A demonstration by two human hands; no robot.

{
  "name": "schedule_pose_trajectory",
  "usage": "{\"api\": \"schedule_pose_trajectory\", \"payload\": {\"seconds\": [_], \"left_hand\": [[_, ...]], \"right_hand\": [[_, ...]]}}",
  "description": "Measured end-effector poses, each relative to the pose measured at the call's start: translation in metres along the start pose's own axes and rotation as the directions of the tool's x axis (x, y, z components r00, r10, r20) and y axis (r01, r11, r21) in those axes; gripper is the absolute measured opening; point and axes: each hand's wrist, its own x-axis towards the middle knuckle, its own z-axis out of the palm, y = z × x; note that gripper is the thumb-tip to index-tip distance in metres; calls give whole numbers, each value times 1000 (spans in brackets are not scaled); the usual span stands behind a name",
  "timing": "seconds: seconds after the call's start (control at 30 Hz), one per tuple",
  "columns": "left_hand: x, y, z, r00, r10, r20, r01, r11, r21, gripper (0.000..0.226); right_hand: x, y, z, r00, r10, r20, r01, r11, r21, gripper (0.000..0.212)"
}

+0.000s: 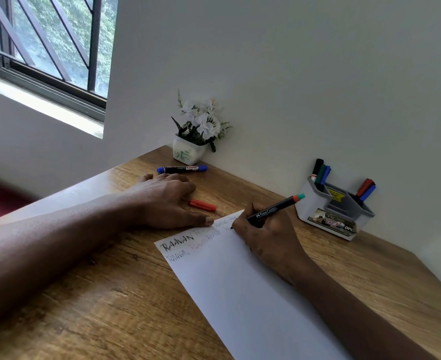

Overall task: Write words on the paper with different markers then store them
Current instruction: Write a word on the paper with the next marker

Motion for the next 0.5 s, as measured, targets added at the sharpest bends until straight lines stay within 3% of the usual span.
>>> {"api": "schedule_pose_trajectory", "payload": {"seconds": [0.5], "left_hand": [[0, 0, -1, 1000, 3, 7, -3, 1000, -13, 100]], "right_hand": [[1, 3, 0, 998, 52, -32, -50, 997, 57, 10]]}}
